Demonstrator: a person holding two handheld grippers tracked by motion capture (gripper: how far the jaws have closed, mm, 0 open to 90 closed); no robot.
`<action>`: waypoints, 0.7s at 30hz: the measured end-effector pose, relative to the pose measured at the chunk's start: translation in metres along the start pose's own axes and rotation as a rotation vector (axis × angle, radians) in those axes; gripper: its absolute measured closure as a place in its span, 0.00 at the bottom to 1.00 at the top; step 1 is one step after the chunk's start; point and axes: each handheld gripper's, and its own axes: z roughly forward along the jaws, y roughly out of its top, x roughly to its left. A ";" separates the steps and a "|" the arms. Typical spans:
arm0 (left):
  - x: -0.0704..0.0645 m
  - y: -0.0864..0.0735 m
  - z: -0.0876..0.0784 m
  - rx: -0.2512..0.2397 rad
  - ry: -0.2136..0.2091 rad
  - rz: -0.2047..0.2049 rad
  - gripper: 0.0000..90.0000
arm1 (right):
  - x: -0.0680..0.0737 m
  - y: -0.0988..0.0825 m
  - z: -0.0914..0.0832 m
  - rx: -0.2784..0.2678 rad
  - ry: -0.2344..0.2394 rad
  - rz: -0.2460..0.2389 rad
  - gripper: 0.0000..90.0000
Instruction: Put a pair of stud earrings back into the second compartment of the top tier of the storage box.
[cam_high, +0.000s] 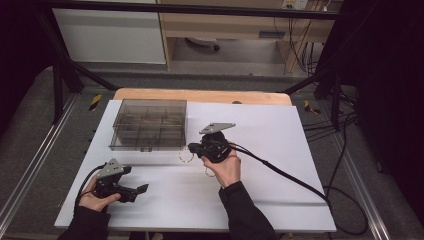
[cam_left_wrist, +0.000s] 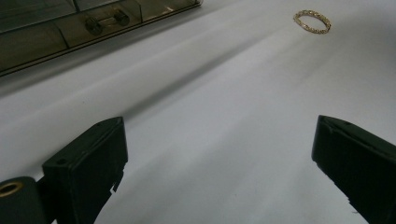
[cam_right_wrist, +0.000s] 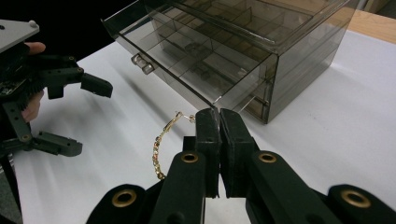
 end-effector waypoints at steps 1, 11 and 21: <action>0.000 0.000 0.000 0.000 0.000 0.000 0.04 | 0.001 0.001 0.001 -0.002 -0.002 -0.001 0.97; 0.000 0.000 0.000 0.000 0.000 0.001 0.04 | 0.004 0.013 0.008 -0.030 -0.012 -0.007 0.97; 0.000 0.000 0.000 -0.001 -0.001 0.002 0.04 | 0.010 0.023 0.017 -0.044 -0.013 -0.005 0.97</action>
